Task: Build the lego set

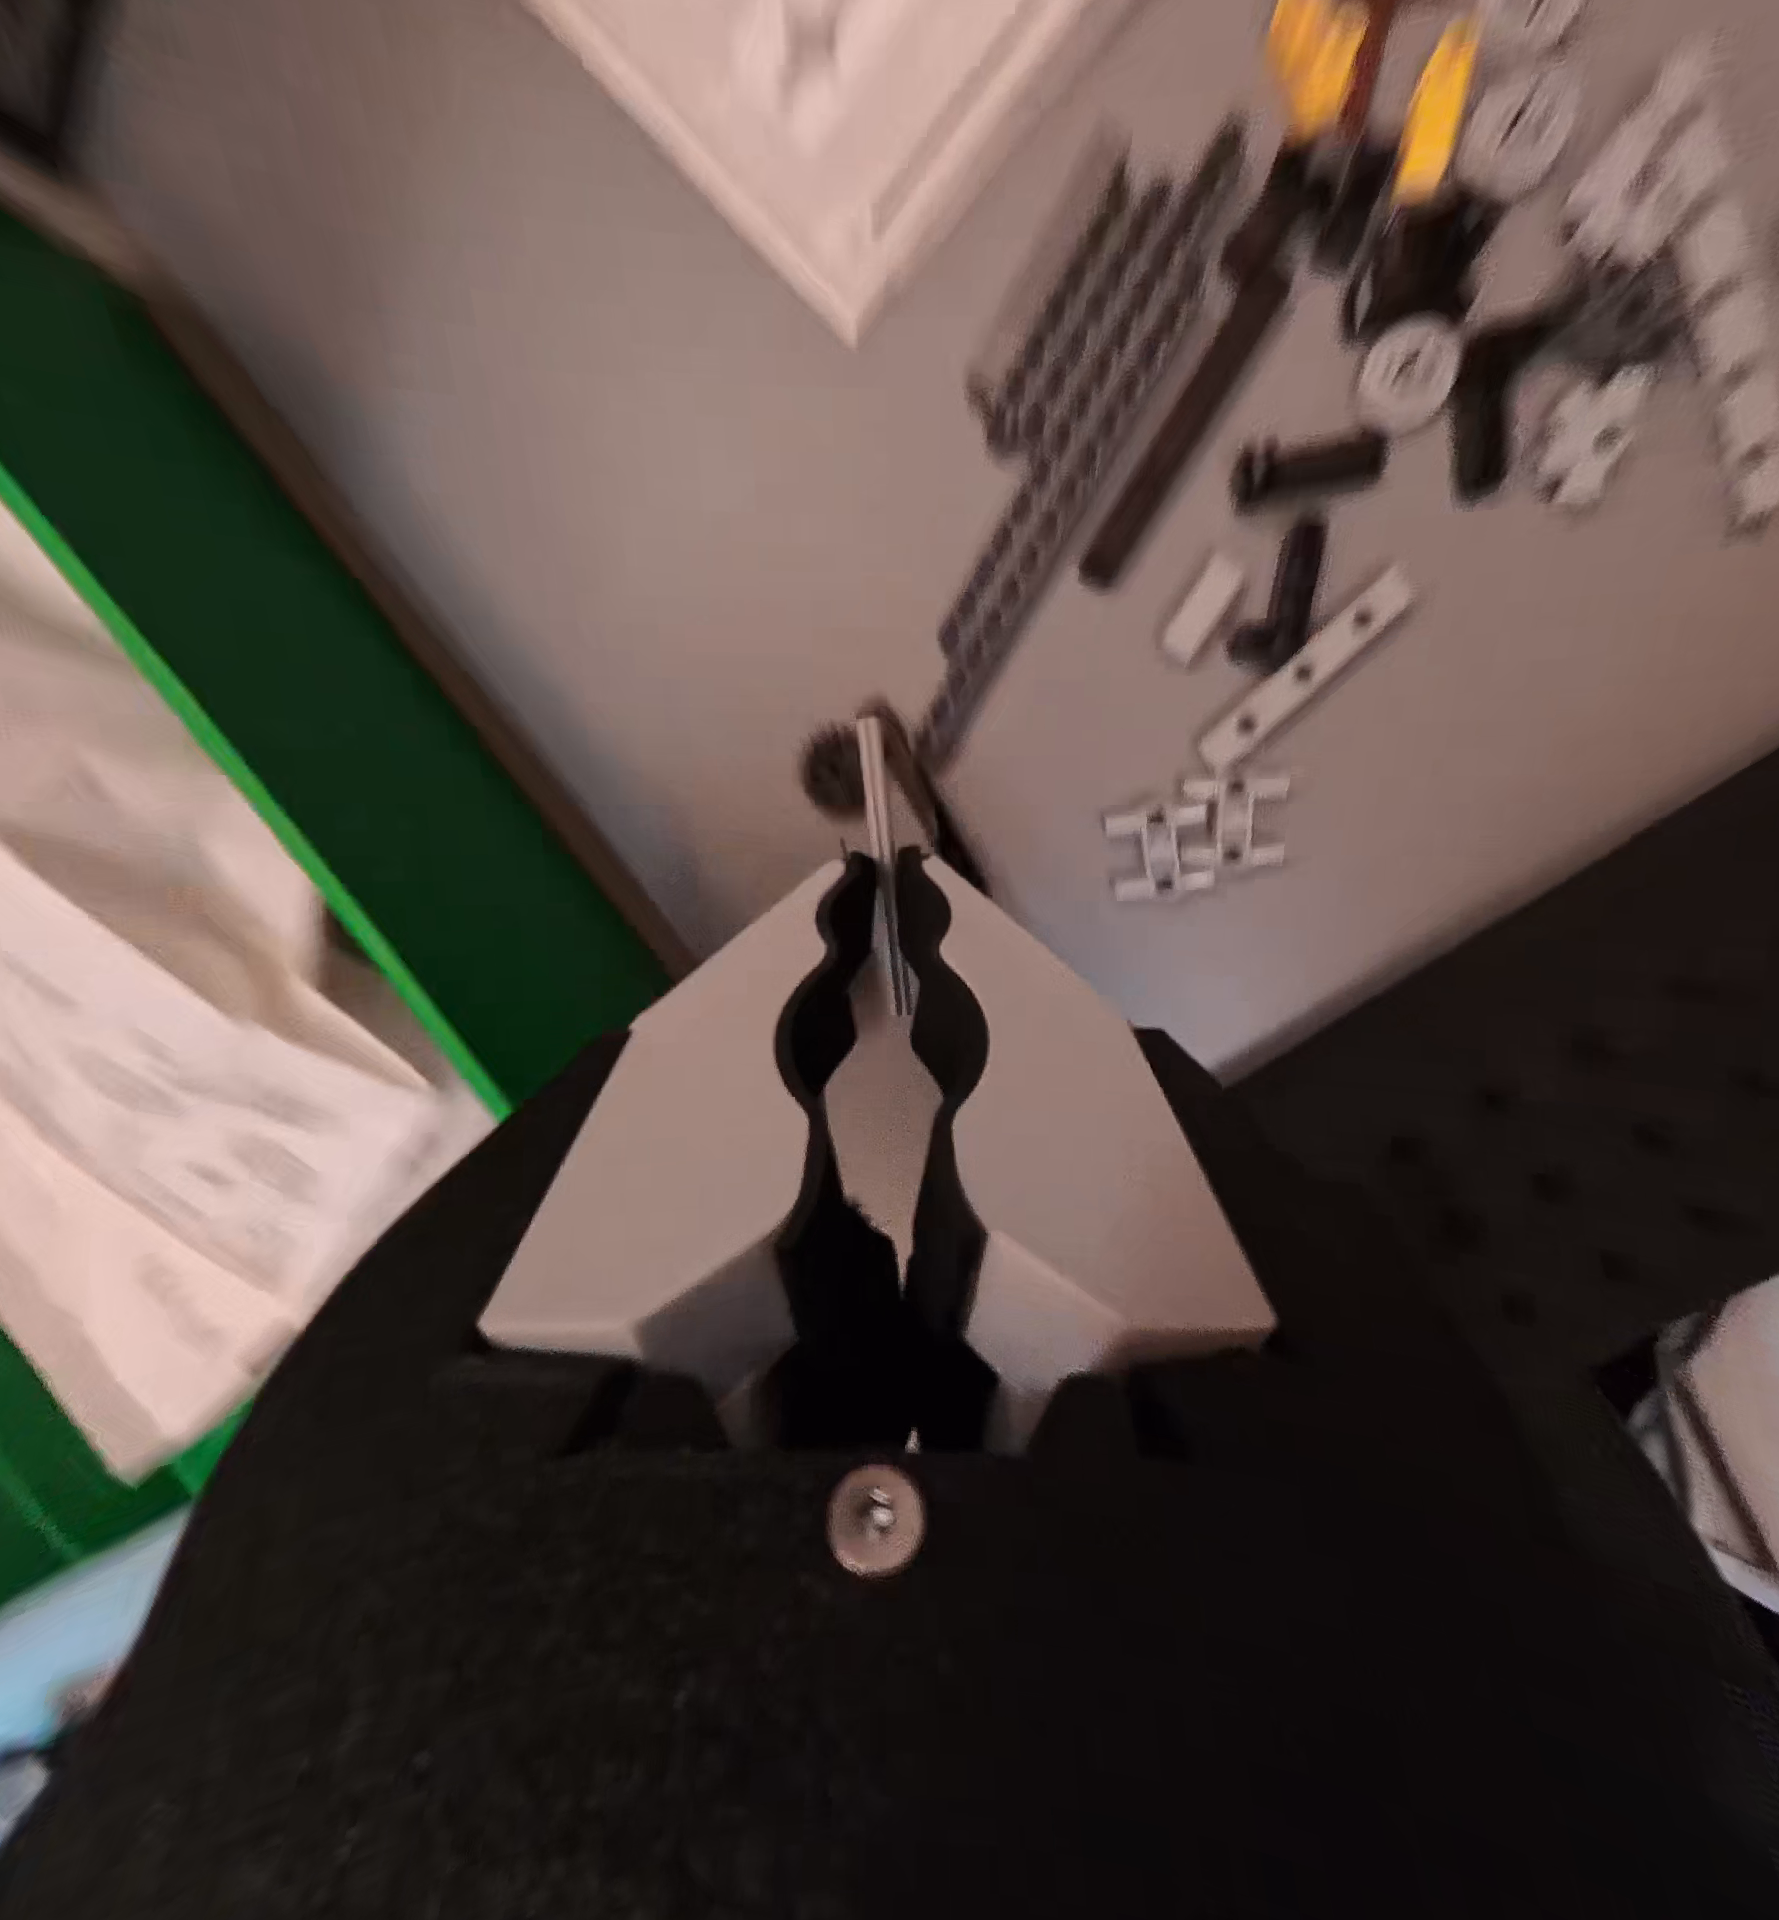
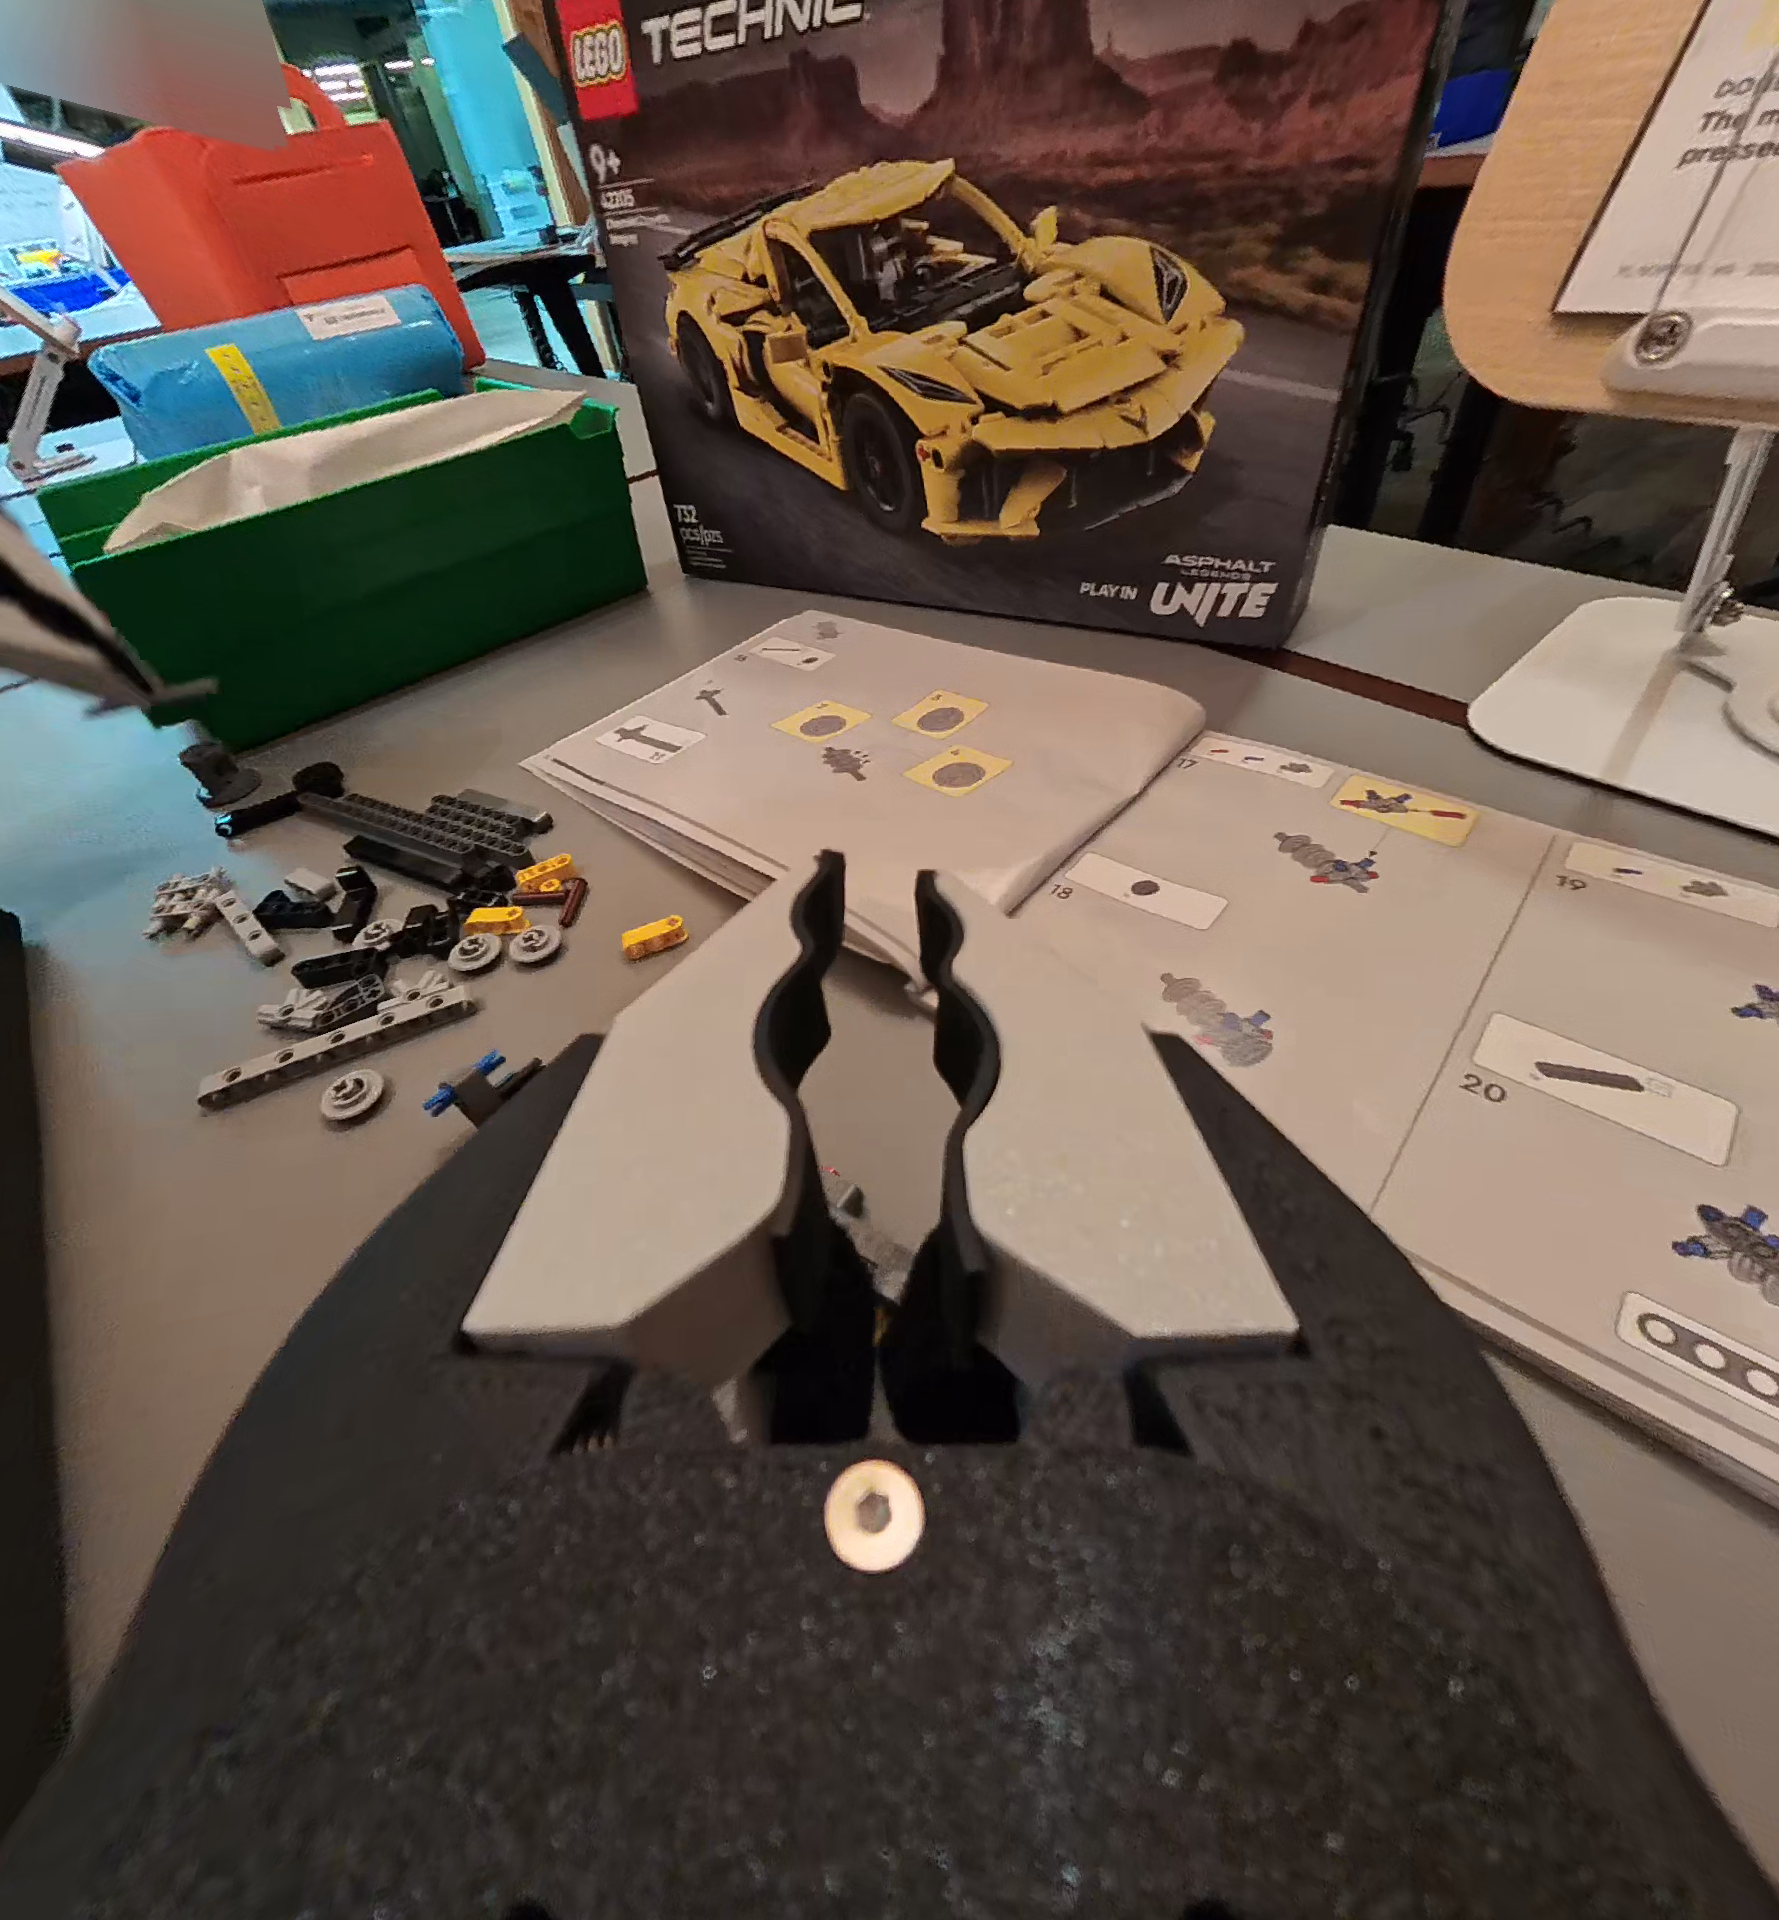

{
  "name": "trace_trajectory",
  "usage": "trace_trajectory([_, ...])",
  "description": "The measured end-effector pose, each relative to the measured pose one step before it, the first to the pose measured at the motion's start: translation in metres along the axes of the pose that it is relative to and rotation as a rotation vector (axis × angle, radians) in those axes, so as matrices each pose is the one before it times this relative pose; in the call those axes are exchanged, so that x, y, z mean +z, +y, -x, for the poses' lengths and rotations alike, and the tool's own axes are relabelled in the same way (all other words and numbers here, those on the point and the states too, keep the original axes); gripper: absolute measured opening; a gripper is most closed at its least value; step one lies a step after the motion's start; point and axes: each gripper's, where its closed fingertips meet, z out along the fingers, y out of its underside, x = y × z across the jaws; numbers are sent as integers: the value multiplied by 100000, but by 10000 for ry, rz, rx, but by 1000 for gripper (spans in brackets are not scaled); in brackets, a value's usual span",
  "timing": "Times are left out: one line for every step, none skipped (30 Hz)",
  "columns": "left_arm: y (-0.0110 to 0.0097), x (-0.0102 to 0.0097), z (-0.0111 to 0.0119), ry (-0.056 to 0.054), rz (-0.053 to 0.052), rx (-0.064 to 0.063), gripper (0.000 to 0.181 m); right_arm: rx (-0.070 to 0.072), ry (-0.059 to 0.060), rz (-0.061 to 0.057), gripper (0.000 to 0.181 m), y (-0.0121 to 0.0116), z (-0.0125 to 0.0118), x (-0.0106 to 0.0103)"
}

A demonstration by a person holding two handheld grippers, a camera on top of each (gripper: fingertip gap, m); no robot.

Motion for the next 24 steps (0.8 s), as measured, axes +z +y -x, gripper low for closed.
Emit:
trace_trajectory([-2246, -675, 433, 173, -508, 520, 2, -33, -59, 26, 13, 22, 230, -5])
trace_trajectory([-2370, -289, 207, 303, -532, 688, 2, 4, -101, 20, 13, 9, 266, -13])
trace_trajectory([-2174, 156, 292, 314, -373, 678, 2, 19, -85, 8, 13, 5, 226, -23])
trace_trajectory([-1755, 628, 287, 398, -100, 688, 2, 5, -54, -5, 13, -15, 175, -44])
trace_trajectory([-1231, 1041, 192, 557, 183, 763, 2, -10, -39, -11, 13, -21, 154, -48])
trace_trajectory([-1011, 1239, 775, 333, 233, 701, 2, -15, -36, -6, 13, -7, 126, -51])
trace_trajectory([-777, 1326, 1279, 134, 322, 526, 2, -17, -27, -6, 12, 29, 107, -32])
trace_trajectory([-524, 1299, 1070, 301, 490, 465, 2, -7, -32, 14, 12, 88, 95, -10])
trace_trajectory([-637, 1096, 929, 389, 386, 526, 2, 10, -42, 64, 12, 158, 82, 24])
trace_trajectory([-741, 952, 811, 465, 212, 539, 2, 9, -44, 94, 12, 192, 81, 32])
trace_trajectory([-634, 903, 750, 467, 144, 629, 2, -17, -34, 66, 12, 145, 93, 23])
trace_trajectory([-458, 868, 865, 338, 88, 625, 2, -41, -6, 32, 12, 80, 73, 6])
trace_trajectory([-150, 870, 901, 272, 161, 400, 2, -49, 23, 31, 12, 66, 9, 3])
trace_trajectory([193, 827, 745, 287, 304, 196, 2, -43, 14, 21, 12, 42, 17, 6])
trace_trajectory([206, 672, 773, 121, 269, 44, 2, -16, 4, 21, 12, 48, -1, 2])
trace_trajectory([29, 498, 652, -7, 131, 57, 2, -5, 5, 24, 11, 40, -23, -6])
trace_trajectory([-55, 334, 373, -79, 48, 170, 2, -13, 17, 17, 11, 44, -54, -19])
trace_trajectory([-5, 198, 265, -167, 72, 184, 2, -18, 41, 25, 11, 64, -92, -22])
trace_trajectory([50, 116, 237, -244, 103, 135, 2, -17, 43, 31, 11, 72, -104, -27])
trace_trajectory([-2, 73, 174, -256, 62, 113, 2, -13, 37, 20, 11, 43, -89, -43])
trace_trajectory([-60, 37, 43, -197, 17, 81, 2, -10, 26, -1, 11, -4, -60, -33])
trace_trajectory([-35, 49, -90, -106, 27, 26, 2, 2, 13, -24, 11, -49, -33, -9])
trace_trajectory([11, 63, -132, -50, 55, 5, 2, 12, -23, -18, 11, -29, 20, 20])
trace_trajectory([-15, 34, -147, -38, 16, 33, 2, 17, -37, 15, 11, 12, 48, 58])
